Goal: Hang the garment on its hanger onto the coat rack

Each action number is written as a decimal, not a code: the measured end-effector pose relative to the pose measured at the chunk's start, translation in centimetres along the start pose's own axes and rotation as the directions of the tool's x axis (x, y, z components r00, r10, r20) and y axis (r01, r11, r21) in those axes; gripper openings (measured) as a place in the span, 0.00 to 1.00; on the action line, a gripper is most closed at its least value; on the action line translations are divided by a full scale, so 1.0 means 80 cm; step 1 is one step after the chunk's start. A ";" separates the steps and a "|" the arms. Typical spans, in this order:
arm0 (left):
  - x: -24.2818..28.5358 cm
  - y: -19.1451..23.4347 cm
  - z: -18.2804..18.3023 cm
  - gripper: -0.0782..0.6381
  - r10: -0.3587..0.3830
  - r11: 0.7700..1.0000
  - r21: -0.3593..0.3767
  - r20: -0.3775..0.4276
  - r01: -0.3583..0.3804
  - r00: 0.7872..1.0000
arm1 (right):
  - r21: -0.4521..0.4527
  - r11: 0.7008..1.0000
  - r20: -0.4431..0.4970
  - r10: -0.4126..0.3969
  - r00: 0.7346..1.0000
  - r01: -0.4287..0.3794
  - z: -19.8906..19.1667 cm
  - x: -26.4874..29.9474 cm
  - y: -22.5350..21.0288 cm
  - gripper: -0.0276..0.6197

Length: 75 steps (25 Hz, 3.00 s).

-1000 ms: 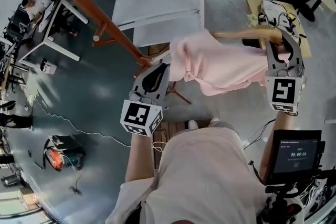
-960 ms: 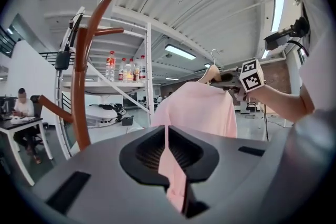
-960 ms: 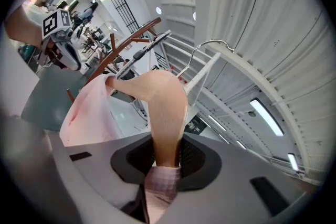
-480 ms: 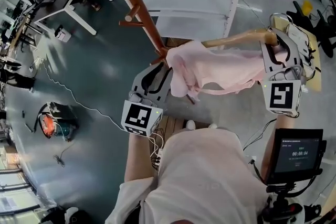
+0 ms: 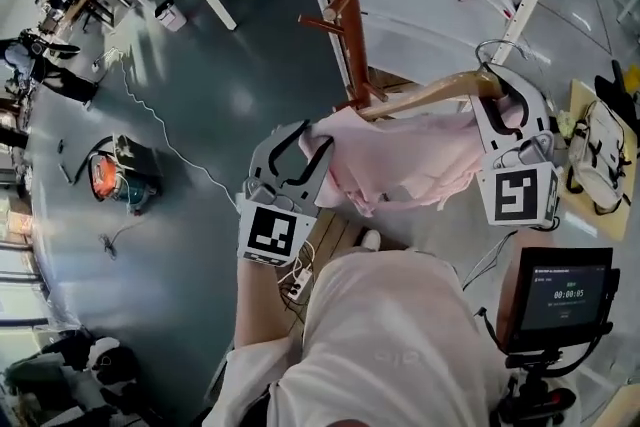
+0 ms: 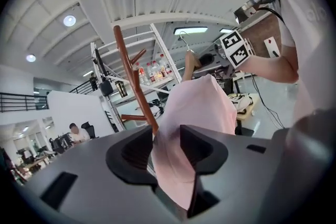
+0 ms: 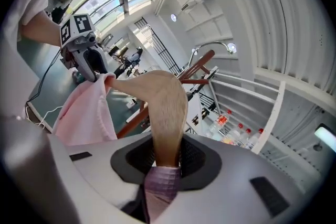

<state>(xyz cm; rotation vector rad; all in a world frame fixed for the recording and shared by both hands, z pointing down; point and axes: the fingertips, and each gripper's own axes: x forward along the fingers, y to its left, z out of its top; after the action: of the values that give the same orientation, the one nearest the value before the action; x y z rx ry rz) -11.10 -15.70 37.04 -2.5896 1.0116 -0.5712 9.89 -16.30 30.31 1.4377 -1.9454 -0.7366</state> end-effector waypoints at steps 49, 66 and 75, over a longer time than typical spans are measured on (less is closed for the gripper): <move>-0.102 0.212 0.097 0.27 0.174 0.944 0.326 -0.341 -0.057 0.924 | -0.093 0.977 0.232 0.208 0.950 -0.191 0.268 0.120 -0.046 0.20; -0.020 0.276 0.169 0.27 0.135 0.949 0.314 -0.342 -0.022 0.930 | -0.044 0.950 0.002 0.309 0.951 -0.309 0.261 0.171 -0.147 0.20; 0.011 0.290 0.162 0.27 0.051 0.970 0.238 -0.424 0.057 0.904 | 0.003 0.842 -0.113 0.536 0.836 -0.540 0.245 0.196 -0.144 0.17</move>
<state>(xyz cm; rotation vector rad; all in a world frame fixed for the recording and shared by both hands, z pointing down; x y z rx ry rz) -17.82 -30.97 16.32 -2.2932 0.9838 -1.2253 -1.10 -32.77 11.05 0.8147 -2.0966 -0.4076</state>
